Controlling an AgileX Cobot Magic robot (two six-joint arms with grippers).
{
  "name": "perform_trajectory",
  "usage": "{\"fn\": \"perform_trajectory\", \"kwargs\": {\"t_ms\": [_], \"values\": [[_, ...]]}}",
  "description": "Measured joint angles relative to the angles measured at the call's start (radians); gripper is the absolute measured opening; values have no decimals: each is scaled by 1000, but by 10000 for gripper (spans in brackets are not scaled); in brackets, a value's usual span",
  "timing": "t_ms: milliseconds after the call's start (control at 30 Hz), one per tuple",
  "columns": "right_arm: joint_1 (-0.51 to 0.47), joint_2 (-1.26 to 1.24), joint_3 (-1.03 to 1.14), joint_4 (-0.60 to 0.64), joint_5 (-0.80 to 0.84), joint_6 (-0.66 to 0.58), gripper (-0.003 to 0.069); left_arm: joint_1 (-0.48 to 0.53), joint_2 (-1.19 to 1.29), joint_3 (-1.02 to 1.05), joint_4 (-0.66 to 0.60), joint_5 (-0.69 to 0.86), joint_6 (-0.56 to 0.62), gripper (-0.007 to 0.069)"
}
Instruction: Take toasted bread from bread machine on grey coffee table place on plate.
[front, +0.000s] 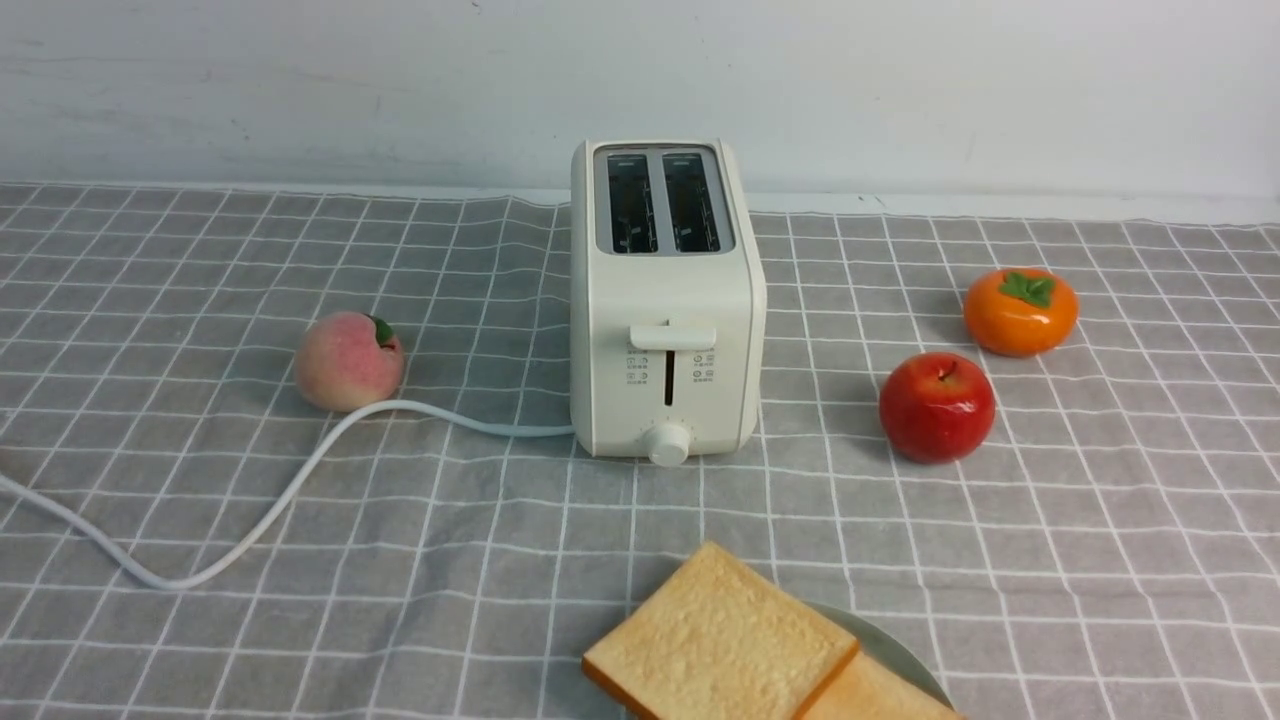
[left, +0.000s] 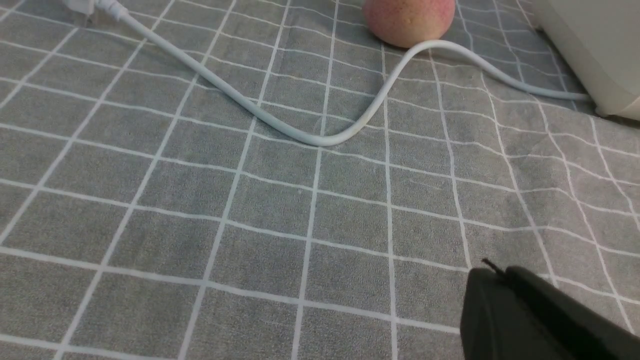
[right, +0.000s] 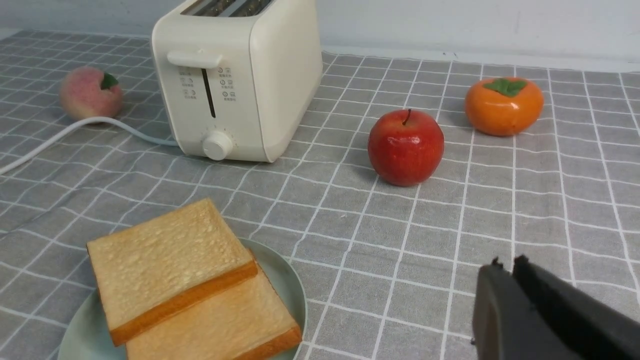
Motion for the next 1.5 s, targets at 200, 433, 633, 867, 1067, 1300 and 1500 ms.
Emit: {"fn": "perform_trajectory", "kwargs": {"t_ms": [200,433,633,867,1067,1300,1500], "values": [[0,0,0,0,0,0,42,0,0,0,-1,-1,1,4],[0,0,0,0,0,0,52,0,0,0,-1,-1,1,13],[-1,0,0,0,0,0,59,0,0,0,-2,-1,1,17],[-168,0,0,-4,0,0,69,0,0,0,-3,-2,1,20],[-294,0,61,12,-128,0,77,0,0,0,-3,-3,1,27],[-406,0,335,127,-396,0,88,0,0,0,-3,-4,1,28],[-480,0,363,100,-301,0,95,0,0,0,-3,-6,1,35]]}}
